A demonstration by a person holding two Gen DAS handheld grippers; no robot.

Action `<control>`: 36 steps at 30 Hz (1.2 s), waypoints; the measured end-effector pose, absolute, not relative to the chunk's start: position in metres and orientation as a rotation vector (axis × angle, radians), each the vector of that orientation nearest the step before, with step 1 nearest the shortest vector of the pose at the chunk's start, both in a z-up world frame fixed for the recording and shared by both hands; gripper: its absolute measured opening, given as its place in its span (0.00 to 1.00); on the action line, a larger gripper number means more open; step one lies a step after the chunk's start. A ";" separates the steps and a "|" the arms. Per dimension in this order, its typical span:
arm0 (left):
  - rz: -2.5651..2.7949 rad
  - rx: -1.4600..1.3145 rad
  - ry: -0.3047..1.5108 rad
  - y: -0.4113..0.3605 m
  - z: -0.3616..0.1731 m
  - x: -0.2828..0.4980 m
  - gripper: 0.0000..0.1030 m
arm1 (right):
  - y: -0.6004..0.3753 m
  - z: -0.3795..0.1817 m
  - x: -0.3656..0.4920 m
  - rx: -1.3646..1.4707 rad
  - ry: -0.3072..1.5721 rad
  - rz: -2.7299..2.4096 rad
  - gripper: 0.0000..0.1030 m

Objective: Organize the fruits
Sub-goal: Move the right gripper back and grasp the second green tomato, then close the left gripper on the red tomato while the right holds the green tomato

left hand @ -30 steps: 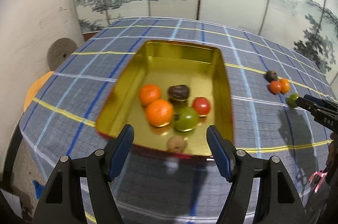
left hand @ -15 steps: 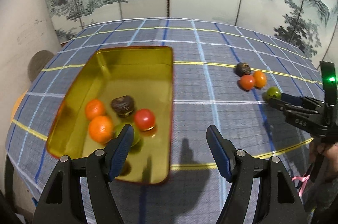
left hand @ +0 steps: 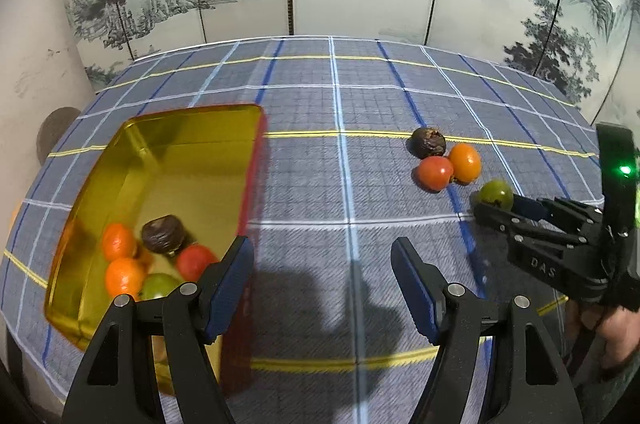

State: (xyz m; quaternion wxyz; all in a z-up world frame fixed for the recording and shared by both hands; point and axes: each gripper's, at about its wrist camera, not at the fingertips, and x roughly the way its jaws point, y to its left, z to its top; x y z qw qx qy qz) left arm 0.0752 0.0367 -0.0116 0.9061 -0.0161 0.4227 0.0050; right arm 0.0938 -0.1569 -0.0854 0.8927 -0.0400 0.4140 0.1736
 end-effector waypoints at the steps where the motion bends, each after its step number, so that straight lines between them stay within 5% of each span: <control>1: 0.008 -0.032 0.875 0.034 -0.013 0.078 0.70 | -0.158 -0.085 0.094 -0.079 0.858 0.361 0.33; 24: -0.107 0.019 0.921 -0.037 -0.044 0.151 0.69 | -0.255 -0.080 0.120 0.020 0.839 0.161 0.33; 36: -0.145 -0.010 0.955 -0.046 -0.059 0.180 0.55 | -0.259 -0.082 0.121 0.041 0.846 0.170 0.34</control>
